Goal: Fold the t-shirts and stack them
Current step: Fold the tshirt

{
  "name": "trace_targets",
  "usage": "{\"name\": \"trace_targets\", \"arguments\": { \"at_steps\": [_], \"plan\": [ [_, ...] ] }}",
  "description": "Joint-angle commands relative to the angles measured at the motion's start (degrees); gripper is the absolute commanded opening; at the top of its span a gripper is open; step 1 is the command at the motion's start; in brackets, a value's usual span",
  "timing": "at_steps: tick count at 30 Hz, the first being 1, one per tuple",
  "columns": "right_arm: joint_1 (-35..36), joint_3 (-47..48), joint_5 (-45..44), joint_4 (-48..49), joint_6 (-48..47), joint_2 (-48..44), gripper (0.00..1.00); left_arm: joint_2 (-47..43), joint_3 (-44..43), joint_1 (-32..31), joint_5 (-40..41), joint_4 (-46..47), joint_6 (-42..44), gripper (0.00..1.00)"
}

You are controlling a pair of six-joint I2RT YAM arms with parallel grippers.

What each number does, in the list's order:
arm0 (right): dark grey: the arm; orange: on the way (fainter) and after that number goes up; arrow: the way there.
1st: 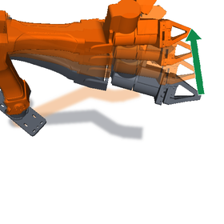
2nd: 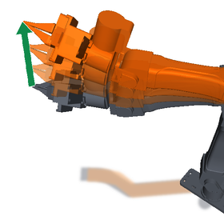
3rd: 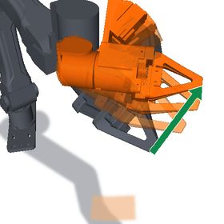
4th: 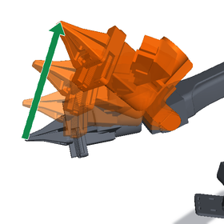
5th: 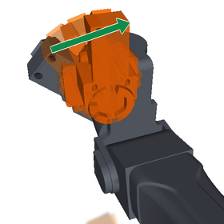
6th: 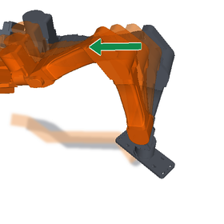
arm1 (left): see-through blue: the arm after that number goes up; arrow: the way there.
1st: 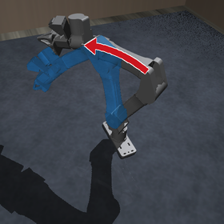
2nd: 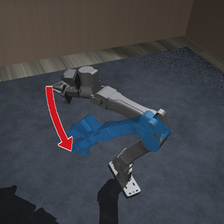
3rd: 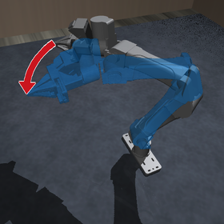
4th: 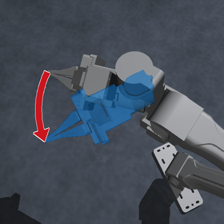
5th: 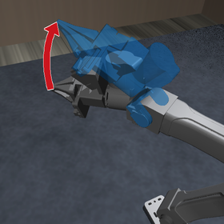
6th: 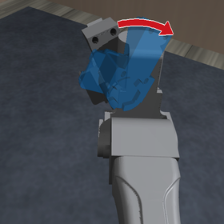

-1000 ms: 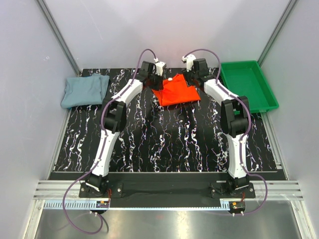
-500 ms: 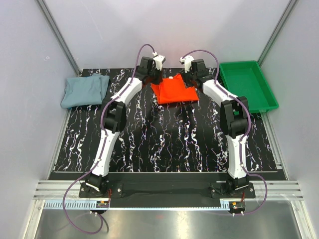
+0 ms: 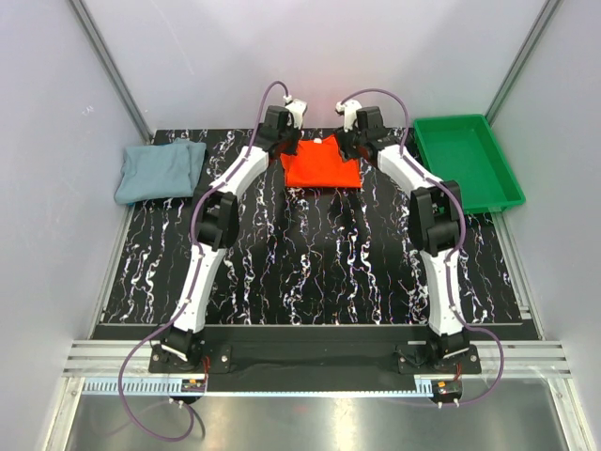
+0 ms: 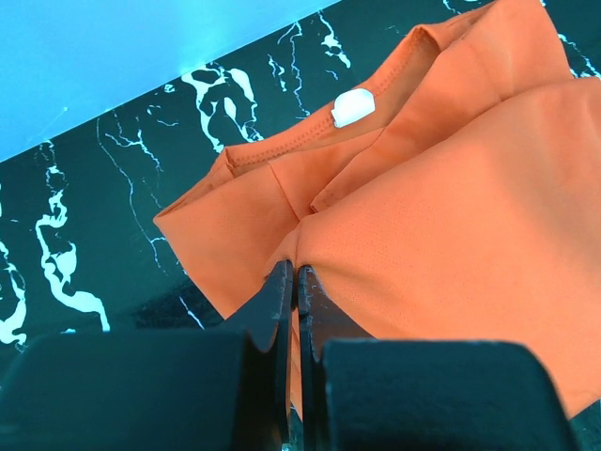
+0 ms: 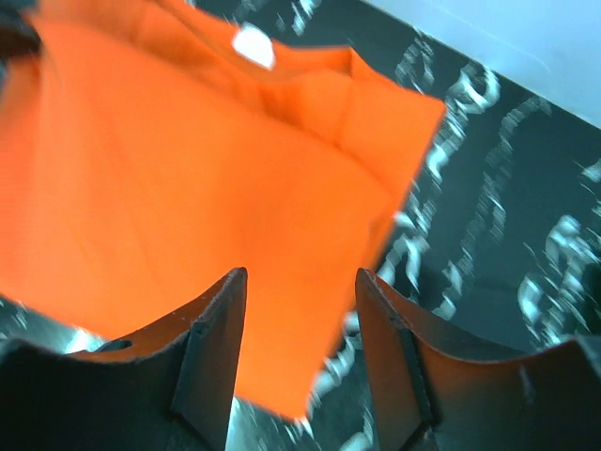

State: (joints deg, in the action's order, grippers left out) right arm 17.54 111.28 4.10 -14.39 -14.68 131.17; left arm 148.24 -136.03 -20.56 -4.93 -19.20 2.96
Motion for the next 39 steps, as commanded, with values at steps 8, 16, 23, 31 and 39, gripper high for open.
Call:
{"name": "trace_targets", "arguments": {
  "at_steps": [8,16,23,31,39],
  "plan": [
    [1.09,24.23,12.85,-14.50,11.68,15.59,0.59,-1.12,0.32,-0.10,2.73,2.68,2.13,0.00],
    [1.27,26.54,16.91,-20.32,16.35,19.82,0.59,-2.26,1.64,-0.10,3.08,1.71,1.79,0.00],
    [1.36,18.71,18.40,-22.95,15.03,15.96,0.59,-5.59,6.12,-0.18,4.31,-2.49,0.64,0.48],
    [1.79,17.48,18.40,-23.58,13.18,13.93,0.60,-17.37,17.72,1.39,0.91,-9.96,-8.13,0.71],
    [2.50,16.51,18.40,-24.01,12.74,12.44,0.60,-20.63,24.49,3.68,-12.37,-11.74,-17.81,0.77]
  ]
}}
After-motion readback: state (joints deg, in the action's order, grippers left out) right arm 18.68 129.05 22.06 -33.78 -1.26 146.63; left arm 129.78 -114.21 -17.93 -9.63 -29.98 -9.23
